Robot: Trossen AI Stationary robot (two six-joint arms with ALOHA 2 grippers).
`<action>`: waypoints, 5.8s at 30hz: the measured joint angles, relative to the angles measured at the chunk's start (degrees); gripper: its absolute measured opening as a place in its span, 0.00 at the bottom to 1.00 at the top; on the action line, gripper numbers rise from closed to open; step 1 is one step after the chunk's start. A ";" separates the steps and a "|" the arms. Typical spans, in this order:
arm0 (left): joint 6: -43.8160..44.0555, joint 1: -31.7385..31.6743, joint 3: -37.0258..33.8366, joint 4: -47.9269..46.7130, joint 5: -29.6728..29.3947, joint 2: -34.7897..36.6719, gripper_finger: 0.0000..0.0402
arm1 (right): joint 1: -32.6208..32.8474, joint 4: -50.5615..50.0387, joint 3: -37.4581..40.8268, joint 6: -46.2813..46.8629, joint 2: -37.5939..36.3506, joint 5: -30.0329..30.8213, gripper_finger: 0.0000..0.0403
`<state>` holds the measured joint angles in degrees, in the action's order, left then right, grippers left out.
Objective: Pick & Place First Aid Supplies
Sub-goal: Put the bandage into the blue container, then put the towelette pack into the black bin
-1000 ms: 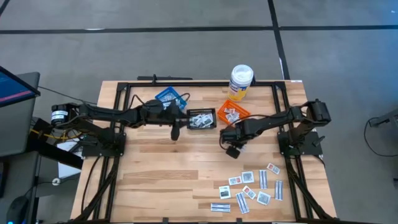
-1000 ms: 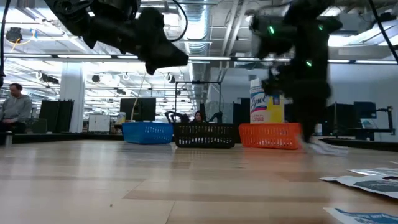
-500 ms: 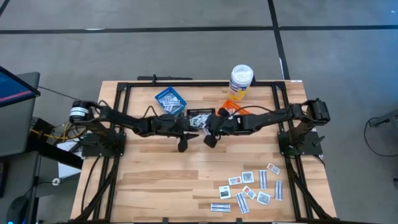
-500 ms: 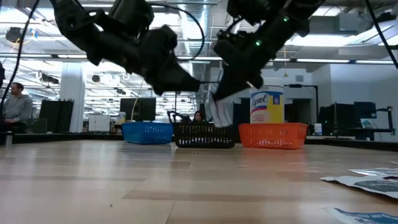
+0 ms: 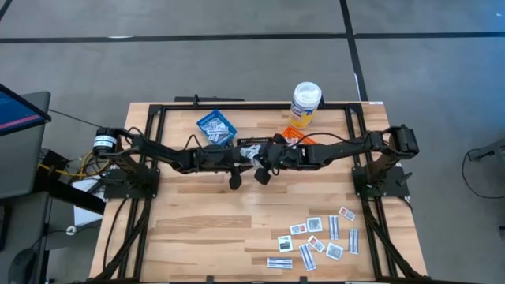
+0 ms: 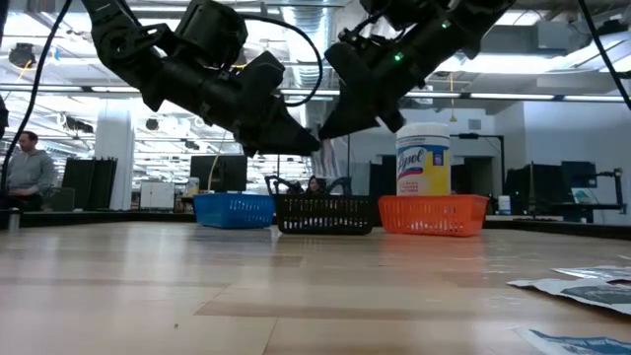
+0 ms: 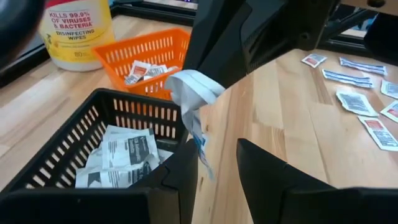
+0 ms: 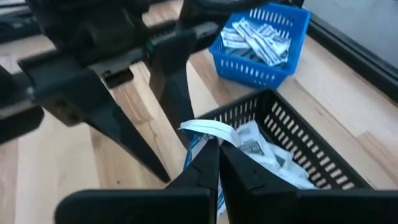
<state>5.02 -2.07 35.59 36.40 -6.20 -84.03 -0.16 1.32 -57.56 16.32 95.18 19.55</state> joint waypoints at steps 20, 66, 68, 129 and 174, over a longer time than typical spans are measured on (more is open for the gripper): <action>-2.82 -0.33 0.00 1.01 -0.02 0.04 0.02 | 0.20 5.40 -0.02 -1.87 0.00 -0.02 0.11; -9.07 -0.33 0.01 -0.92 9.49 0.09 0.02 | -0.61 -17.67 -9.44 -17.47 -1.08 -16.61 0.40; -9.05 -0.33 0.01 -0.91 9.49 0.09 0.02 | -0.61 -16.15 -9.62 -18.35 -0.77 -16.59 0.40; -2.07 -44.43 0.03 -27.31 24.24 7.75 0.12 | 0.41 -28.74 -9.55 -3.18 -0.70 -1.57 0.31; -5.18 -27.30 -0.02 -27.30 25.51 23.10 0.22 | 24.93 -36.62 12.04 30.04 -8.64 -30.66 0.30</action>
<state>-0.16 -29.36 35.57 9.10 19.31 -60.93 24.76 -35.30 -45.52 46.37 86.53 -11.11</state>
